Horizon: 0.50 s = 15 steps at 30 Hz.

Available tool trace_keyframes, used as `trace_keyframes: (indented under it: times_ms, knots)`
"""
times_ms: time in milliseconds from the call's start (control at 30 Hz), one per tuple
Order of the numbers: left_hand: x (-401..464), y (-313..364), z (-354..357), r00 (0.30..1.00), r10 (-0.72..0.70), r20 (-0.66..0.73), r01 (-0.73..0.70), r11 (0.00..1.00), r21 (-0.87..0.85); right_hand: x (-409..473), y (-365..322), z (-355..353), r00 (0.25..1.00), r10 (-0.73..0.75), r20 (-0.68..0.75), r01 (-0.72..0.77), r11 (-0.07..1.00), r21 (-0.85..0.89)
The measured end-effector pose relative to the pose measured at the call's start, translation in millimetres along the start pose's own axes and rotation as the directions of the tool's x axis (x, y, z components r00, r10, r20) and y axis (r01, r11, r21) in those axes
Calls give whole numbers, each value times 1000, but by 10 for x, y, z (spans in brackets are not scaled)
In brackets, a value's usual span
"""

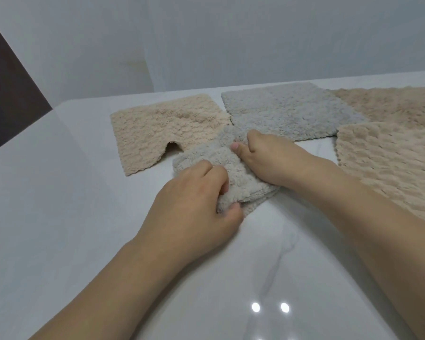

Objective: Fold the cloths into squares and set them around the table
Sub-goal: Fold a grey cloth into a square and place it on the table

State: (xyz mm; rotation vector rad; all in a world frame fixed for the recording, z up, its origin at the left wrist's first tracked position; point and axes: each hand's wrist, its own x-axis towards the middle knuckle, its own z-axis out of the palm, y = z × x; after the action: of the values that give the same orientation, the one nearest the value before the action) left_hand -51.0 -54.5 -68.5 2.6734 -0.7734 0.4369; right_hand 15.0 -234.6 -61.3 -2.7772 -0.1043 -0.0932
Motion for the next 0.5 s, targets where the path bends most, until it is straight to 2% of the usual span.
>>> trace_keyframes:
  times_ms: [100, 300, 500]
  knots:
    - [-10, 42, 11, 1000, -5, -6, 6, 1000, 31, -19, -11, 48, 999, -3, -48, 1, 999, -32]
    - [69, 91, 64, 991, -128, -50, 133, 983, 126, -2, -41, 72, 996, 33, -87, -40, 996, -80]
    - [67, 60, 34, 988, -137, 69, 125, 979, 160, 36, -41, 113, 986, 69, -153, -84, 992, -93]
